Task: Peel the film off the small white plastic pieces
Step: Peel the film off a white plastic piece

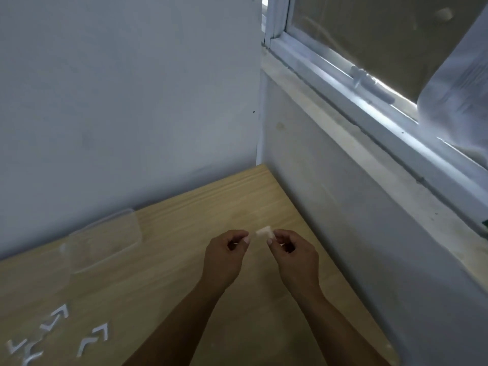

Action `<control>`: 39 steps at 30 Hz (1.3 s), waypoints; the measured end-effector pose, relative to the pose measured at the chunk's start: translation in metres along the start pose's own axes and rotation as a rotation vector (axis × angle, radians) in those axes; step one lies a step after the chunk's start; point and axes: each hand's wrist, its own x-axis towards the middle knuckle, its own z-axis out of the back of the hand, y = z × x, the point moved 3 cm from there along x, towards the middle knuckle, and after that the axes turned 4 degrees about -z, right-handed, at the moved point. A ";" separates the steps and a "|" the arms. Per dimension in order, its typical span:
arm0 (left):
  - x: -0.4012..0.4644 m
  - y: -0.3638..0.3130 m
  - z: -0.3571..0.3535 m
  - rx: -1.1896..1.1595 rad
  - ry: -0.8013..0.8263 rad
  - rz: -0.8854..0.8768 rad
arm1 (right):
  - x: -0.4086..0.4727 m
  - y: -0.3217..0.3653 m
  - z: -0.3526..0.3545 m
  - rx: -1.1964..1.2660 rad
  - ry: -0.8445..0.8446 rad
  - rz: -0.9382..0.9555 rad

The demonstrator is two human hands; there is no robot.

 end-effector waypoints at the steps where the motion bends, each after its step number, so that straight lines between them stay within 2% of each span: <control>1: 0.010 0.004 -0.003 0.014 -0.003 0.017 | 0.013 -0.004 0.000 -0.002 -0.012 -0.015; 5: 0.055 0.011 -0.014 0.119 -0.014 0.027 | 0.074 -0.013 -0.010 0.007 -0.031 -0.066; 13: 0.162 0.018 -0.034 0.341 -0.011 -0.067 | 0.189 -0.022 -0.059 -0.053 -0.062 -0.114; 19: 0.233 0.026 -0.051 0.451 -0.018 -0.201 | 0.237 -0.022 -0.090 -0.252 -0.224 0.110; 22: 0.261 0.029 -0.068 0.449 -0.011 -0.242 | 0.265 -0.030 -0.099 -0.284 -0.275 0.124; 28: 0.304 0.035 -0.094 0.394 0.062 -0.304 | 0.292 -0.043 -0.114 -0.185 -0.235 -0.001; 39: 0.343 0.041 -0.119 0.307 0.164 -0.233 | 0.300 -0.046 -0.117 -0.191 -0.250 -0.005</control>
